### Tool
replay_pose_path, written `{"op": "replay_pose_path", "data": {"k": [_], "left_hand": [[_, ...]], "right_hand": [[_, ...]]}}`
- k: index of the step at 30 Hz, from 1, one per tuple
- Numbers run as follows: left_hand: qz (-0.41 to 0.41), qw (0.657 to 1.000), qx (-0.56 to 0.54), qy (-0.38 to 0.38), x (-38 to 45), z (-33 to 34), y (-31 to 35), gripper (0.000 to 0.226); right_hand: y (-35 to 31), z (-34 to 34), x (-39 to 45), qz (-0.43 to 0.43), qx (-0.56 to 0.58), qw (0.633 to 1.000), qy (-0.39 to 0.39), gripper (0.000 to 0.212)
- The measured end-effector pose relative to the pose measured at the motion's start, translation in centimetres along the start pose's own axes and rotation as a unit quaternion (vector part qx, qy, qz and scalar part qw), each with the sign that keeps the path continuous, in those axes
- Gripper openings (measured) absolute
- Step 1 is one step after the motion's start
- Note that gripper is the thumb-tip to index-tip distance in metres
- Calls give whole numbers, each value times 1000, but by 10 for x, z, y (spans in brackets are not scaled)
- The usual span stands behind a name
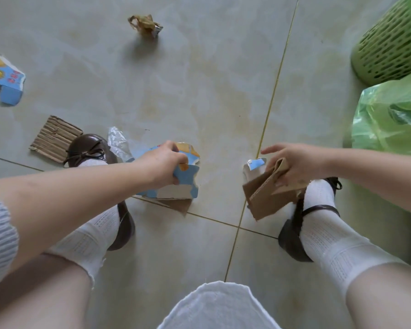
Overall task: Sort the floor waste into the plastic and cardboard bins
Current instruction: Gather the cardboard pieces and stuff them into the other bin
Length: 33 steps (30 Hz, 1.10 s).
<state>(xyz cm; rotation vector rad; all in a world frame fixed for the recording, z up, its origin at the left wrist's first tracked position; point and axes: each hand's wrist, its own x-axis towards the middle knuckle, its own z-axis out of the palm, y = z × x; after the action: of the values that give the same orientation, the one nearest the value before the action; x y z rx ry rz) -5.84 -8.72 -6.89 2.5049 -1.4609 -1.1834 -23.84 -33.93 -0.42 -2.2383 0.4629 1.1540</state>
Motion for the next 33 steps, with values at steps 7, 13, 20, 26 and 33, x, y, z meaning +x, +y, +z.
{"op": "replay_pose_path", "data": {"k": [7,13,20,26,33], "left_hand": [[109,993,42,-5,-12,11,8,29],[3,1000,0,0,-5,5,11,32],[-22,1000,0,18,-3,2,12,34],[-81,994,-71,27,-1,1,6,42],[-115,987,-115,2,-1,-10,11,49]], "right_hand": [[1,27,26,-58,-181,980,51,36],[1,29,31,-42,-171,984,40,37],[-1,38,28,-33,-136,990,31,39],[-1,43,29,-27,-105,994,26,37],[-5,43,29,-29,-64,997,43,32]]}}
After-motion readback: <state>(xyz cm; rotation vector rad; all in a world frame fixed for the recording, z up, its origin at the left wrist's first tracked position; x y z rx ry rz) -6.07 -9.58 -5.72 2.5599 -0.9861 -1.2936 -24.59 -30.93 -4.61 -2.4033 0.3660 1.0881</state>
